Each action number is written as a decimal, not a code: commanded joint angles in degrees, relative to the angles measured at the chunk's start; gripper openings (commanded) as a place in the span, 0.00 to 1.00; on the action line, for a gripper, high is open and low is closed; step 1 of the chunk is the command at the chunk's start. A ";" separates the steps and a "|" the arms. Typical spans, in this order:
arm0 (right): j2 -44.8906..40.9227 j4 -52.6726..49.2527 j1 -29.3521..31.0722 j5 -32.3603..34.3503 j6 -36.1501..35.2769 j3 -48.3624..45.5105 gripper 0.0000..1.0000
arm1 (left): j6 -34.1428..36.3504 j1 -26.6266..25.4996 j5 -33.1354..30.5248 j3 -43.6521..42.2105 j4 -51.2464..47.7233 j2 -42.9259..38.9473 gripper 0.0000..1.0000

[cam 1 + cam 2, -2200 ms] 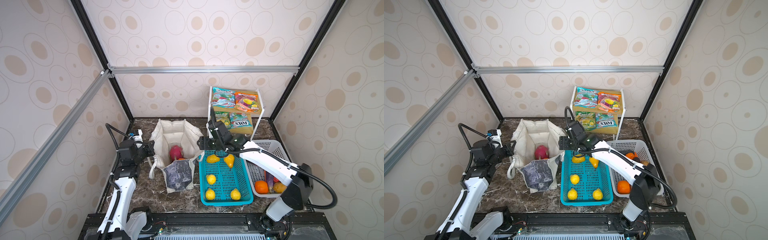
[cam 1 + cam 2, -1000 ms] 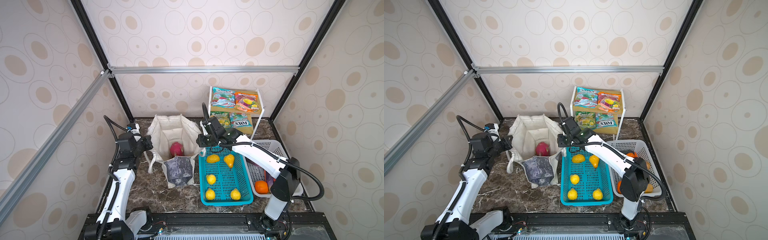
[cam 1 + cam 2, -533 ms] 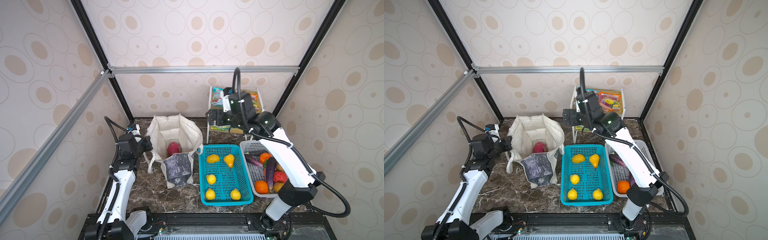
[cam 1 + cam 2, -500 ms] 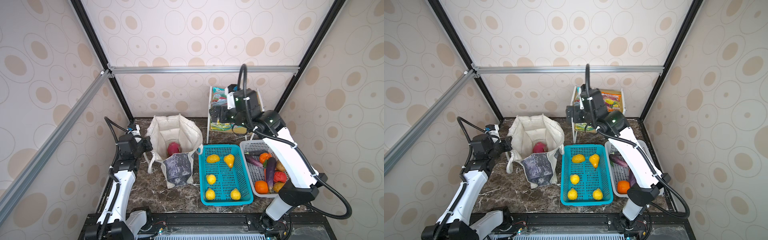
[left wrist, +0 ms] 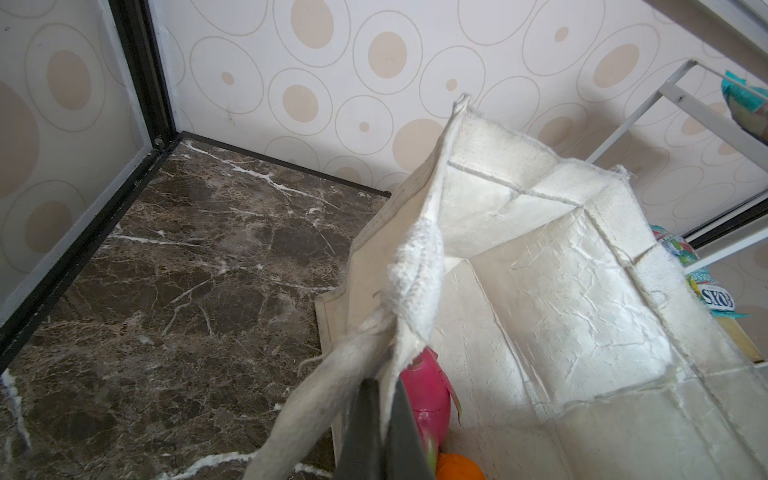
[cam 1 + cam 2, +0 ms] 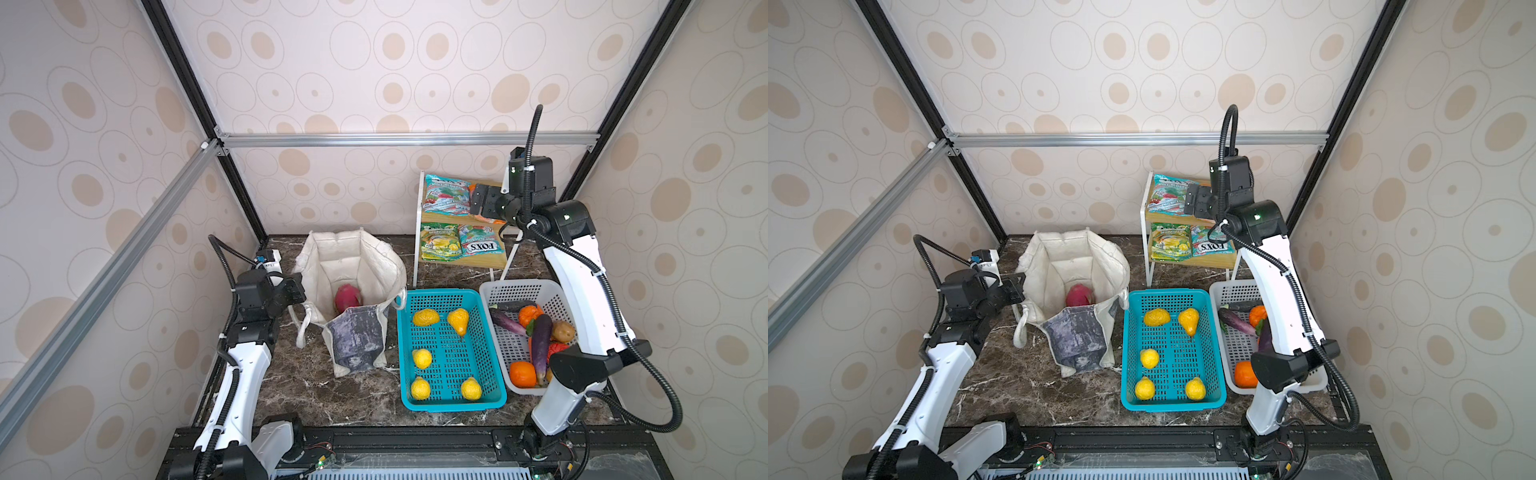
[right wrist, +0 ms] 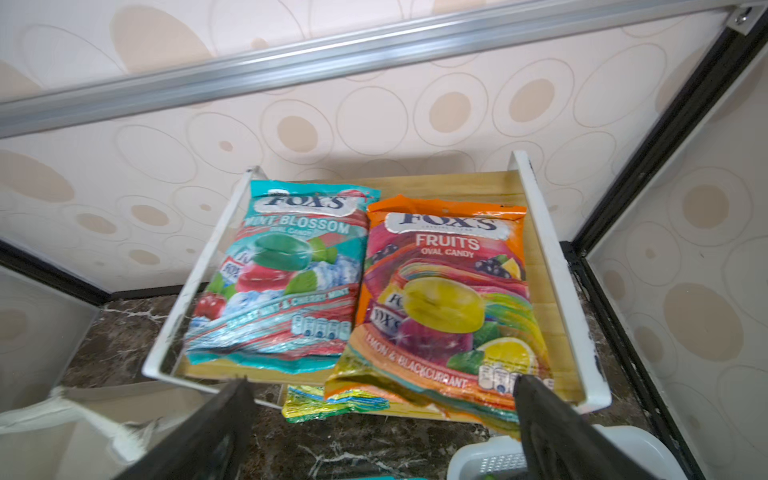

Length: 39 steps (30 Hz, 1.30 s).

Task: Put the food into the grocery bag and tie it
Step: 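Move the right gripper up to the Fox's candy bags on the shelf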

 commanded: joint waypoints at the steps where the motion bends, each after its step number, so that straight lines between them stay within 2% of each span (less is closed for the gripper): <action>1: 2.36 -2.09 -0.77 -1.62 -1.21 2.10 1.00 | 0.61 0.31 0.84 0.30 1.70 -0.32 0.00; 5: 3.57 -0.66 -0.68 -7.42 -0.79 3.11 0.95 | 0.41 0.32 1.28 0.31 1.77 -0.03 0.00; 9: 1.53 4.17 -0.48 -11.74 0.91 -1.00 0.92 | 0.49 0.38 1.10 0.32 1.73 0.06 0.00; 17: 4.88 6.54 -0.50 -19.26 4.93 -0.48 0.73 | 0.41 0.30 1.24 0.39 1.70 0.22 0.00; 25: 6.77 4.82 -0.46 -17.41 6.80 -0.77 0.71 | 0.50 0.32 0.71 0.31 1.42 -0.12 0.00; 31: 7.10 2.34 -0.79 -14.37 6.30 -0.37 0.71 | 0.31 0.31 1.24 0.47 1.50 -0.21 0.00; 39: 6.47 0.60 -1.82 -13.46 5.51 -0.41 0.70 | 0.14 0.35 1.78 0.30 1.73 -0.29 0.00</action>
